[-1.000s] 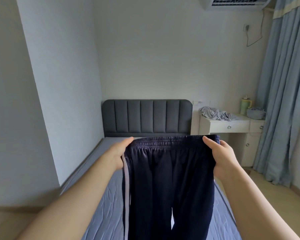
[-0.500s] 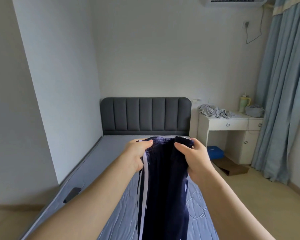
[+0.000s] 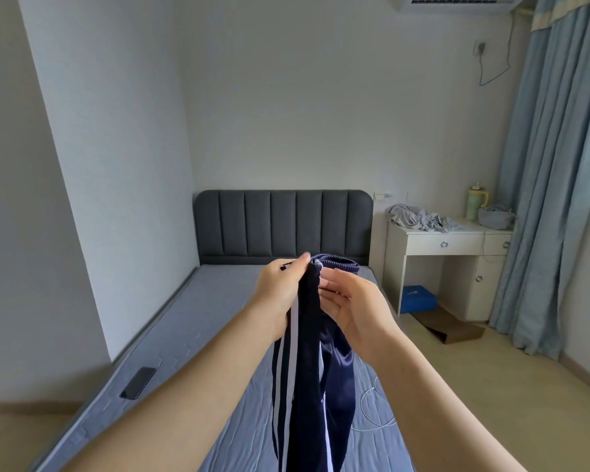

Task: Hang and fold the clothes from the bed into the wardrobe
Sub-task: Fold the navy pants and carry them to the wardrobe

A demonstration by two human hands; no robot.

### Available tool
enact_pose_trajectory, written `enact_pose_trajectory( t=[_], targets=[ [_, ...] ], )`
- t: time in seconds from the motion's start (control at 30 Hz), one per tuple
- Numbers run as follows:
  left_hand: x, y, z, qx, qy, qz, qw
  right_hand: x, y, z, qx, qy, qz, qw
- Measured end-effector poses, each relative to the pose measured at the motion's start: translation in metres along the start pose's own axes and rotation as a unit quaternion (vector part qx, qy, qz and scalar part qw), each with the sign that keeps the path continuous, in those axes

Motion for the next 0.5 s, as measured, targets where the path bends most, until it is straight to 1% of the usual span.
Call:
enact_pose_trajectory(
  t=[0.1, 0.13, 0.23, 0.3, 0.37, 0.4, 0.47, 0.5],
  targets=[
    [0.005, 0.011, -0.002, -0.078, 0.04, 0.001, 0.996, -0.004, 0.009, -0.004, -0.043, -0.021, -0.051, 0.998],
    [0.007, 0.011, -0.003, -0.086, 0.059, 0.016, 0.994, -0.006, 0.011, -0.005, -0.053, -0.026, -0.063, 0.996],
    [0.006, 0.002, 0.0, -0.071, 0.087, 0.077, 0.991, -0.007, 0.016, -0.007, -0.083, -0.028, -0.063, 0.994],
    [0.009, -0.005, 0.001, -0.048, 0.088, 0.095, 0.99, -0.006, 0.013, -0.003, -0.077, -0.022, -0.05, 0.996],
    [0.013, -0.016, 0.003, -0.008, 0.084, 0.079, 0.993, -0.007, 0.006, -0.002, -0.032, -0.03, -0.051, 0.998],
    [0.015, -0.02, 0.005, 0.005, 0.083, 0.067, 0.994, -0.011, 0.0, -0.001, 0.014, -0.056, -0.078, 0.995],
    [0.018, -0.026, 0.008, 0.011, 0.071, 0.039, 0.997, -0.024, -0.014, -0.004, 0.118, -0.115, -0.153, 0.974],
    [0.02, -0.028, 0.01, 0.005, 0.063, 0.021, 0.998, -0.029, -0.02, -0.005, 0.146, -0.131, -0.165, 0.967]
  ],
)
Point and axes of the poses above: each hand's wrist, its own z-axis towards the middle knuckle, its own y-axis out of the palm, x = y × z, the point moved 8 cm from there along z, towards the middle knuckle, and after that the axes turned 9 degrees about y, right-handed, at the moved point
